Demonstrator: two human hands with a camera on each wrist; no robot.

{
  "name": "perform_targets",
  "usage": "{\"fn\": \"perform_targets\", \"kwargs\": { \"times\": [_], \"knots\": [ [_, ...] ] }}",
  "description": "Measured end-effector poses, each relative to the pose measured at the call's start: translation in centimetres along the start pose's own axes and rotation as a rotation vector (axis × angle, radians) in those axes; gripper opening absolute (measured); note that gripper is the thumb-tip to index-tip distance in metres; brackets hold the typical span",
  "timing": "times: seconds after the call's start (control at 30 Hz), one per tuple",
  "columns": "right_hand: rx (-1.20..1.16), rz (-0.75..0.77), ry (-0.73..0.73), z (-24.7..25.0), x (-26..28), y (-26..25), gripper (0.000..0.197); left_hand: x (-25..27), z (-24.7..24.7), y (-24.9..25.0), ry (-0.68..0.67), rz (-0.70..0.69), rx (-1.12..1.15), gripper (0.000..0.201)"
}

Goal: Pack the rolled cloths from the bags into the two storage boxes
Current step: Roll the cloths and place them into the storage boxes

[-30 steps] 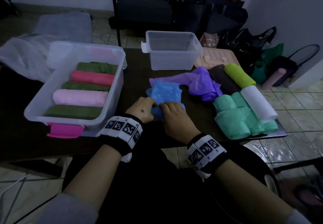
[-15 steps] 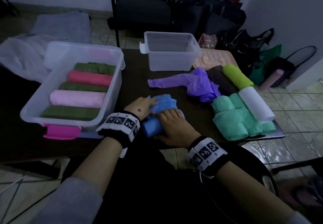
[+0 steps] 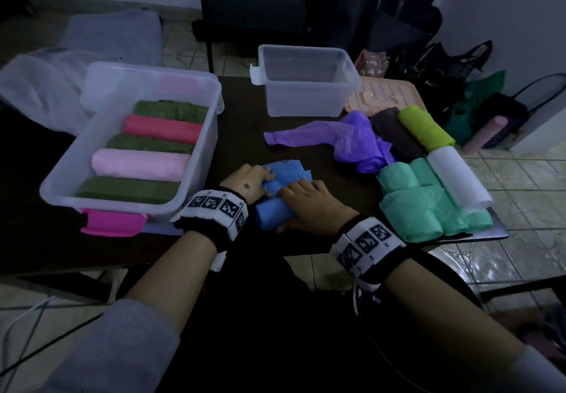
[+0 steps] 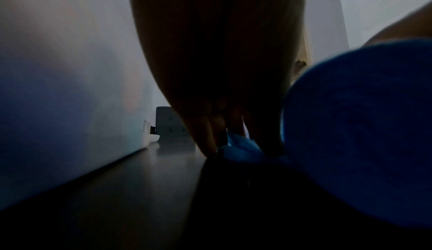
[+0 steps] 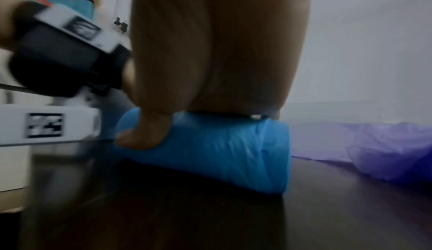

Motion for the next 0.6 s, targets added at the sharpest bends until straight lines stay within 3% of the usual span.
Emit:
{"fn": "perform_targets", "kwargs": {
  "times": [0.13,0.23,0.3,0.37,0.5,0.6],
  "knots": [
    [-0.110,-0.022,-0.192,0.8,-1.1,0.5,0.063,1.0,0.1,0.2,0.211,0.003,0.137,0.044],
    [-0.166,-0.031,-0.260,1.1,-1.8,0.7,0.064,2.3,0.0,0.6,0.493,0.108,0.199,0.029],
    [-0.217,-0.043,-0.253,1.4,-2.3,0.8,0.066,3.2,-0.1,1.6,0.597,0.139,0.185,0.022],
    [-0.295,-0.060,-0.226,1.7,-2.5,0.9,0.064,3.9,-0.2,2.4,0.583,0.124,0.203,0.020],
    [-0.319,-0.089,-0.228,2.2,-2.7,1.2,0.054,4.2,-0.3,2.4,0.338,0.099,0.259,0.027],
    [-0.267,-0.083,-0.105,2.5,-2.6,1.0,0.056,4.1,-0.2,2.1,0.264,0.115,0.292,0.034]
  ]
}}
Point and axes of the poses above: each hand's wrist, its own x-axis away from the middle knuckle, its own z-axis out of the back of the hand, y = z × x, the point moved 3 cm from there along -x, towards the middle knuckle, and after that the axes turned 11 degrees about -z, right-handed, at the moved point
